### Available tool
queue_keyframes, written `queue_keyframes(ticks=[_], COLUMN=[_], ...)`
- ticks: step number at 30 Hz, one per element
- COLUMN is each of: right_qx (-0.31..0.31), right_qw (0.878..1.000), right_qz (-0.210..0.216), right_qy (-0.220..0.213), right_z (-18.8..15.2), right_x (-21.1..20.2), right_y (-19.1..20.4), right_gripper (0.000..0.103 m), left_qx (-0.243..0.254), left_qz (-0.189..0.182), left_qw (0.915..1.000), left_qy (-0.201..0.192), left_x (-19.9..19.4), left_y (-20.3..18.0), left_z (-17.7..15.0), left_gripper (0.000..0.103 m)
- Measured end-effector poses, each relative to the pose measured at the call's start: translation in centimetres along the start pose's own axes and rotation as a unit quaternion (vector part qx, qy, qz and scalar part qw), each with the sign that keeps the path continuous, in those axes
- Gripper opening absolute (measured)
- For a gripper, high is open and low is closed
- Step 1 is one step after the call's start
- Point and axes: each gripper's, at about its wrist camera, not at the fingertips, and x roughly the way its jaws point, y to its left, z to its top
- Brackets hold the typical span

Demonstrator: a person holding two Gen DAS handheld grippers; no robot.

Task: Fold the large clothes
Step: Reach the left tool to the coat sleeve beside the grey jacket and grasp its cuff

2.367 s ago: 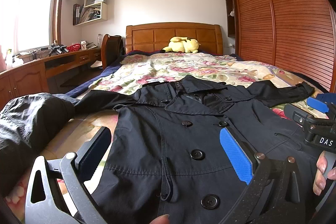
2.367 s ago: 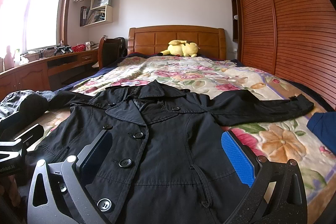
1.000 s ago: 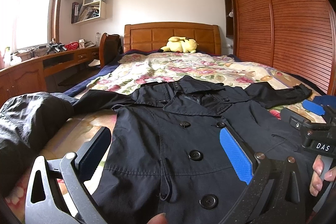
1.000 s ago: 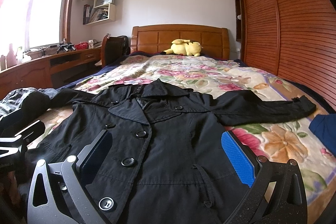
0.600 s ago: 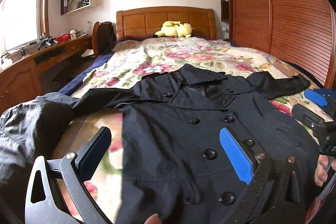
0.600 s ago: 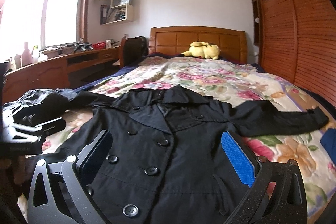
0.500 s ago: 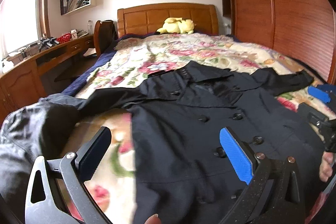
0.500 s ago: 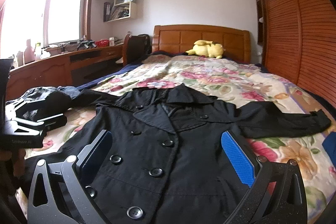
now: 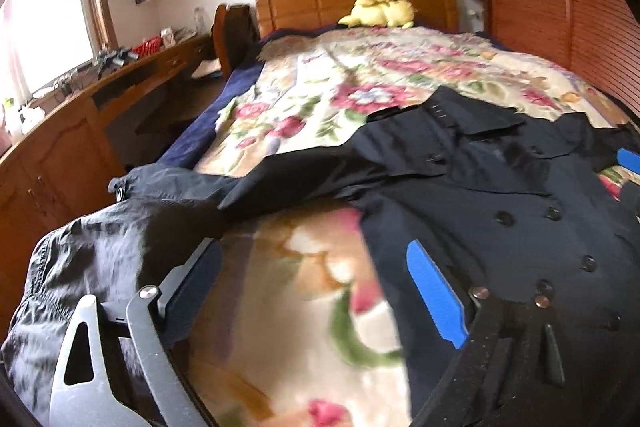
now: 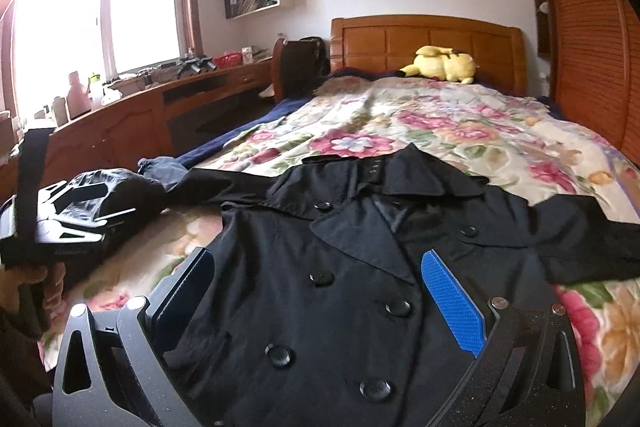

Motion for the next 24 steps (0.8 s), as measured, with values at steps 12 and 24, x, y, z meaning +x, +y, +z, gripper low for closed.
queue_keyframes(ticks=[12, 24], right_qx=[0.002, -0.016], right_qw=[0.997, 0.995], right_qz=[0.053, 0.067], right_qy=[0.051, 0.065], right_z=[0.3, 0.8], right_x=[2.4, 3.2], right_y=[-1.4, -0.4], right_gripper=[0.103, 0.103], left_qx=[0.022, 0.031], left_qz=[0.04, 0.086], left_qw=[0.9953, 0.9854], left_qy=[0.085, 0.144], left_x=[8.4, 14.9], left_y=[3.7, 5.5], left_z=[2.7, 3.9], left_gripper=[0.066, 0.031])
